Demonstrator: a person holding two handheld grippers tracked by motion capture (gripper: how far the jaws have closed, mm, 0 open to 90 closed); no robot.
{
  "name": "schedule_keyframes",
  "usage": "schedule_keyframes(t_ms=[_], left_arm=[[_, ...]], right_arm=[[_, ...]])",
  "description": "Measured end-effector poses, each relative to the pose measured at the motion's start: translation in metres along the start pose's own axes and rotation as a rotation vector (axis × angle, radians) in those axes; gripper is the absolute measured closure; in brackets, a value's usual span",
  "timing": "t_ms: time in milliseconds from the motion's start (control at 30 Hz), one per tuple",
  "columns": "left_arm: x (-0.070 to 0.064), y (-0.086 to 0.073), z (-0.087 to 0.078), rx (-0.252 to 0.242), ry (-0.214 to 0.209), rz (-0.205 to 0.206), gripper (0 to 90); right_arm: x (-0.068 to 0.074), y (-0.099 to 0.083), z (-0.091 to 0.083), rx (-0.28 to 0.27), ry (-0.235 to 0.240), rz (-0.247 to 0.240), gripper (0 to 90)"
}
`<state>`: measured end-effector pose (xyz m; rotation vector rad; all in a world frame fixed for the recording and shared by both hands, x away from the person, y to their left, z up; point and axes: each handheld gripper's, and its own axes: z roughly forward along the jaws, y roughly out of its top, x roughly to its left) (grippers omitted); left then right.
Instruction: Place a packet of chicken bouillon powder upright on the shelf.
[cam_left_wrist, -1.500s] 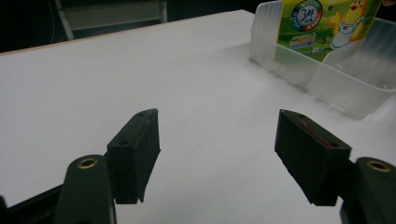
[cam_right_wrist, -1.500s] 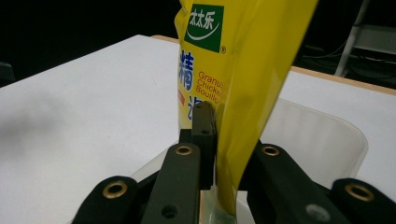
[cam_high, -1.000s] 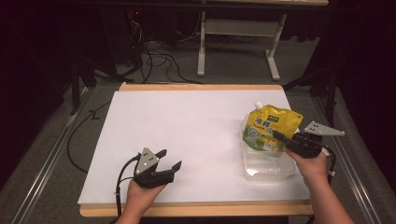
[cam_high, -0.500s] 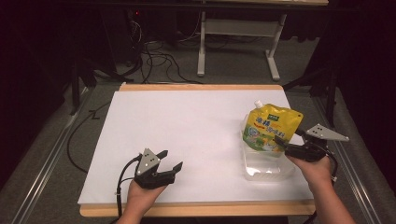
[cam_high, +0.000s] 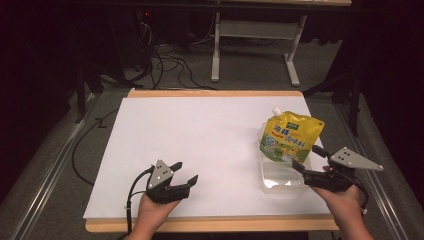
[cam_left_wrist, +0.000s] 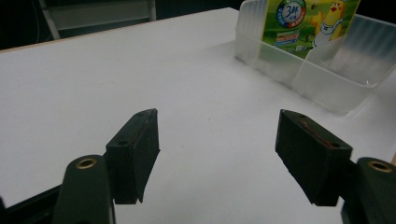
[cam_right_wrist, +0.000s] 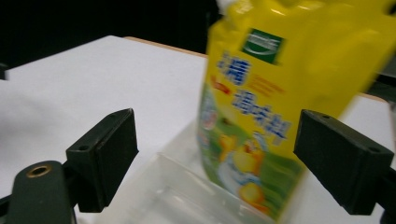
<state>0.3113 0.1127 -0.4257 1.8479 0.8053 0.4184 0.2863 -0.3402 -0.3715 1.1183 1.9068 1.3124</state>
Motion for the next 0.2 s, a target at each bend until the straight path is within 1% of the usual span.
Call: schedule_keyframes(t_ms=[133,200], left_arm=[[0.0,0.0,0.0,-0.003,-0.001,0.0,30.8],[0.001,0.0,-0.001,-0.003,0.0,-0.005,30.7]], right_arm=[[0.019,-0.003,0.008,-0.009,0.045,-0.015,13.1],[0.022,-0.006,0.012,-0.005,0.05,-0.026,12.4]])
